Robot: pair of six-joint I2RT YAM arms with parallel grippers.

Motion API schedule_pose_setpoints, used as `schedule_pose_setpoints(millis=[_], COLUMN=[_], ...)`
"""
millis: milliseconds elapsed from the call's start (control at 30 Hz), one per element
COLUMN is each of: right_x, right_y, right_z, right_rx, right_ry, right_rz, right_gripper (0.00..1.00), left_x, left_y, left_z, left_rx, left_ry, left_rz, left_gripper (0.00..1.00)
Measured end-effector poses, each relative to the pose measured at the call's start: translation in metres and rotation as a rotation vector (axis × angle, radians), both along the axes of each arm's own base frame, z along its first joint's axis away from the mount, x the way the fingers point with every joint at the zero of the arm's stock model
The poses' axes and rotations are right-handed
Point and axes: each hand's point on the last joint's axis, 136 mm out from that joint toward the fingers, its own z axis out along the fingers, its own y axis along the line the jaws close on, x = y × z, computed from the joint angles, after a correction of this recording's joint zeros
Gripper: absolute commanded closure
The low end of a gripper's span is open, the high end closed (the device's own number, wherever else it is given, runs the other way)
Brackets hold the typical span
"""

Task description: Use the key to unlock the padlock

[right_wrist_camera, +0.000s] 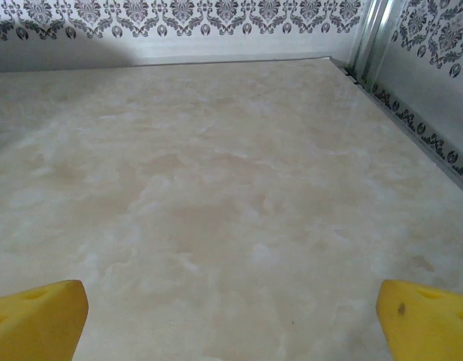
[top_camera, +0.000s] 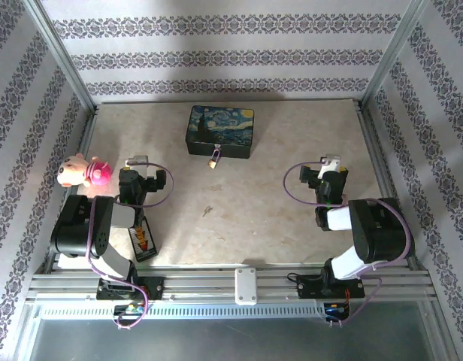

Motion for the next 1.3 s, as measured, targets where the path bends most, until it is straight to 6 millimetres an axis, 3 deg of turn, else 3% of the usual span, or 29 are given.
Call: schedule_pose_setpoints(millis=[1167,1300], right_x=[0.0,0.002], right_y=[0.0,0.0], right_z=[-0.001,0.002], right_rx=[0.0,0.0], right_ry=[0.004,0.016], right_rz=[0.0,0.0], right_gripper=[0.02,0.02], left_x=[0.003,0.003], left_y=[-0.006,-0.006], left_z=[0.001,0.013], left_rx=[-0.008,-0.009], left_ry=[0.007,0.007], left_rz=[-0.032,-0.034], left_gripper=[0.01,0.01])
